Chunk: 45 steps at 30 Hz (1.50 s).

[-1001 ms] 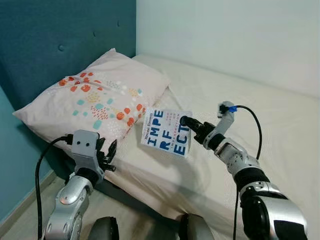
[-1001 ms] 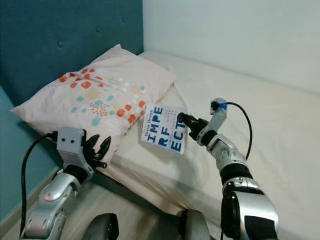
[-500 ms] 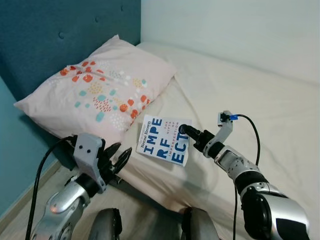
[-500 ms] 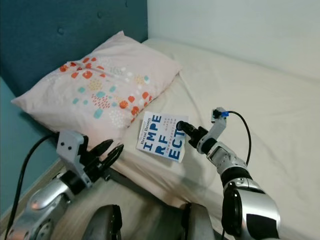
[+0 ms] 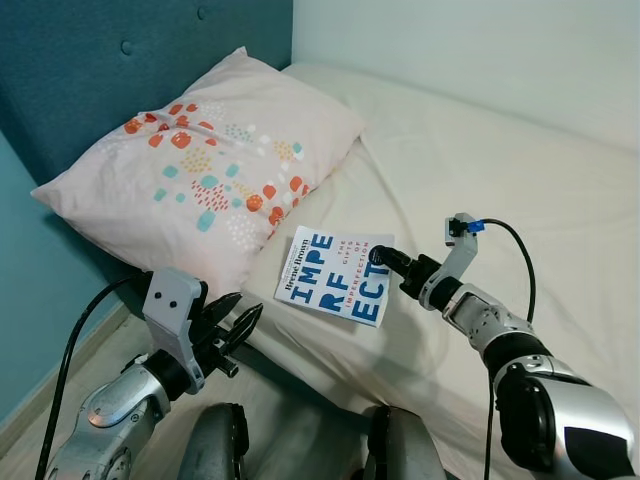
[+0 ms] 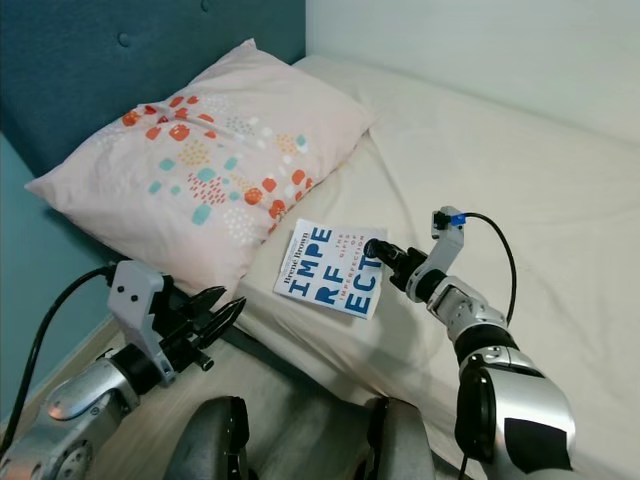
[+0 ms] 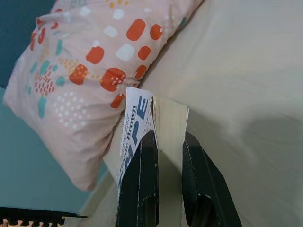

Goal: Clean up the room

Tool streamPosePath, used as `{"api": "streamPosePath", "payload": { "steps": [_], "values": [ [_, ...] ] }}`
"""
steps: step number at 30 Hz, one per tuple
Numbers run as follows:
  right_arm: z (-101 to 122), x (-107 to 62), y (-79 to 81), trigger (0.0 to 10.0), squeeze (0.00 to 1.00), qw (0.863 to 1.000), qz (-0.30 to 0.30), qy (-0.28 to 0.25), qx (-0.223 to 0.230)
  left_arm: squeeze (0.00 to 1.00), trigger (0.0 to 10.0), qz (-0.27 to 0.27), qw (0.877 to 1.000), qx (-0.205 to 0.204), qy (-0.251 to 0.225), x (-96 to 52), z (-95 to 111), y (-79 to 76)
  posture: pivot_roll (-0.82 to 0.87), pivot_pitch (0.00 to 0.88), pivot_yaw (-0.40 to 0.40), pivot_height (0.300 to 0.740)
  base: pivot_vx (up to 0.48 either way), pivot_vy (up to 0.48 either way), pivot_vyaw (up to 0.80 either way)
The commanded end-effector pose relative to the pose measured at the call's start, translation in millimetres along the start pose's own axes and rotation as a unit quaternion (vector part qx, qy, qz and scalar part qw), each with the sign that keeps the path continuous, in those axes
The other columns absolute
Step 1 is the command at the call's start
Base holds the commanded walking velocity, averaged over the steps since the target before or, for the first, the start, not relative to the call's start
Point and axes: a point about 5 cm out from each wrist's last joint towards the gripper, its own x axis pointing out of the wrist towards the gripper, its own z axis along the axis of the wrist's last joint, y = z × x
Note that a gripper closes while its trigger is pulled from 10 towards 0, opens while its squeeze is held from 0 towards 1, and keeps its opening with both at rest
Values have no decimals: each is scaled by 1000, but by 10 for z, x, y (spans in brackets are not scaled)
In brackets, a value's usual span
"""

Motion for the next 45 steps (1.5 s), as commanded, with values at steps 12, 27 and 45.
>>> {"api": "streamPosePath", "payload": {
  "steps": [12, 27, 45],
  "values": [
    [-74, -12, -32, 10000, 0, 1000, -17, 5, -5, 0, 10000, -17, 1000, -3, 8, -22, 20, -18, 240, 260, -90, 583, 0, 0, 0],
    [-49, -33, -79, 10000, 0, 999, -45, -6, -14, 0, 10000, -19, 1000, 0, 10, 2, 27, -20, 245, 260, -85, 583, 0, 0, 0],
    [131, -293, -327, 10000, 0, 996, -85, -33, -25, 0, 10000, -34, 999, -18, -6, 270, -74, -71, 144, 116, -80, 583, 0, 0, 0]
  ]
}}
